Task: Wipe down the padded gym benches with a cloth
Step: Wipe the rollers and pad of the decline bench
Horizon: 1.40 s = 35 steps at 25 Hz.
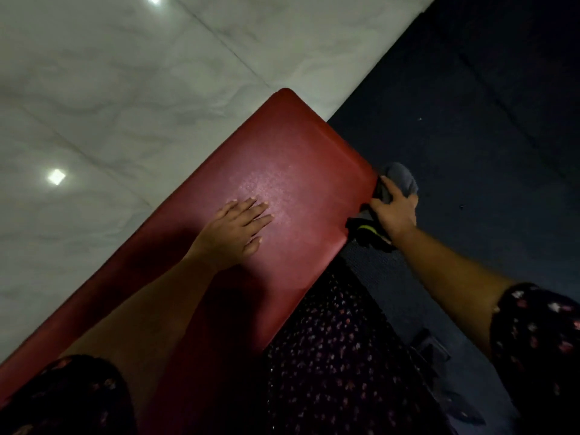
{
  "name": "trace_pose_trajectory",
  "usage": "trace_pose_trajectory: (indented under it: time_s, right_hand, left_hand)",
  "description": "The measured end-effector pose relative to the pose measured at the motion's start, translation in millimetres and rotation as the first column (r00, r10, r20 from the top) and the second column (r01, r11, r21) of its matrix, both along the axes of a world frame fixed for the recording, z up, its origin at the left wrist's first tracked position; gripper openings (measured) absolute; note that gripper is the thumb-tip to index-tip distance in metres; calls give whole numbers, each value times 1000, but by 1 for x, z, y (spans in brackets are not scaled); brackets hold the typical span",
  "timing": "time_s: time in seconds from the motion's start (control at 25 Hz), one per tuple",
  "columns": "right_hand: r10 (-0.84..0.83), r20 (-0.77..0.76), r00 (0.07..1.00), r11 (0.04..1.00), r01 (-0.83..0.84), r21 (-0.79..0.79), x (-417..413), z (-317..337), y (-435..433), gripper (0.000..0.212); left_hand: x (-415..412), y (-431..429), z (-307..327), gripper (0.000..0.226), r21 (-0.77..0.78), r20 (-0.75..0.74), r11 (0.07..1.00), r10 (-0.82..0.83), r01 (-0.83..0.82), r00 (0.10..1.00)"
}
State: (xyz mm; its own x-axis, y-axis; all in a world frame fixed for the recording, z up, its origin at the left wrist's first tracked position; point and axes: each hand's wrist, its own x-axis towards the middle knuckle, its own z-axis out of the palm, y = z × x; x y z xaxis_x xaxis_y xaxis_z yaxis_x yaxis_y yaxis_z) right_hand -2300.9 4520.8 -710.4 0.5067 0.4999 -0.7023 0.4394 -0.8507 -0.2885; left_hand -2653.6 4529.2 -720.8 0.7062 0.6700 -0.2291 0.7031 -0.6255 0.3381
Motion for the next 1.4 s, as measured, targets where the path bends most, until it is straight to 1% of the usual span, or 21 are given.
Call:
trace_pose_trajectory:
  time_s: [0.08,0.12,0.2,0.24,0.28,0.36,0.44,0.56,0.64,0.72,0.76,0.84,0.88,0.96,1.0,1.12,1.28,1.4]
  right_hand:
    - [-180,-135,974,977,194,92,-22,6,-32,66]
    - [-234,-174,957,961,254,108,-41,9,-51,68]
    - [-279,-187,942,950,299,91,-79,19,-85,69]
    - [-281,-169,945,952,297,77,-94,24,-94,67]
    - [-277,-144,950,951,292,96,-101,26,-95,65]
    - [-292,-159,943,938,315,146,-88,14,-83,66]
    - [-341,-184,922,914,370,163,-62,7,-58,70]
    - [-455,-270,849,850,504,153,-50,7,-37,68]
    - [-464,-282,840,843,516,151,-69,17,-50,66]
    - [-473,-329,817,835,535,130,-101,25,-87,67]
    - [-451,-343,824,849,514,120,-119,28,-112,69]
    - [-340,-301,891,920,382,89,-145,35,-146,70]
    - [-282,-251,926,948,309,76,-150,35,-149,68]
    - [-263,-189,946,960,276,51,-143,24,-139,66]
    - [-256,-176,951,960,271,65,-137,20,-134,66]
    - [-292,-157,944,949,306,74,-125,14,-125,66]
    - [-430,-197,881,891,450,67,-166,32,-148,69]
    - [-407,-257,877,905,426,19,-200,42,-183,71]
  left_hand:
    - [-11,-10,2,55,7,-26,1000,-4,4,1000]
    - [-15,-15,3,56,8,-29,1000,-2,3,1000]
    - [-18,-26,7,58,9,-38,1000,22,-21,999]
    - [-20,-34,10,58,17,-42,999,38,-37,998]
    - [-21,-42,14,59,27,-44,998,51,-50,998]
    - [-25,-58,19,59,44,-41,998,54,-52,998]
    - [-30,-72,24,59,58,-48,998,41,-38,998]
    - [-33,-82,28,60,89,-65,995,47,-41,997]
    - [-35,-87,30,59,114,-63,992,54,-46,997]
    - [-39,-94,31,60,131,-56,990,55,-48,997]
    - [-42,-97,30,60,134,-60,990,48,-40,997]
    - [-48,-102,29,61,140,-83,990,29,-17,996]
    - [-51,-104,29,61,148,-91,989,25,-12,995]
    - [-57,-106,30,60,165,-99,986,29,-12,995]
    - [-60,-108,30,60,172,-103,985,30,-12,994]
    - [-65,-112,31,60,180,-113,983,45,-24,993]
    - [-64,-115,30,61,163,-122,985,73,-53,990]
    - [-64,-116,31,60,153,-124,986,89,-70,988]
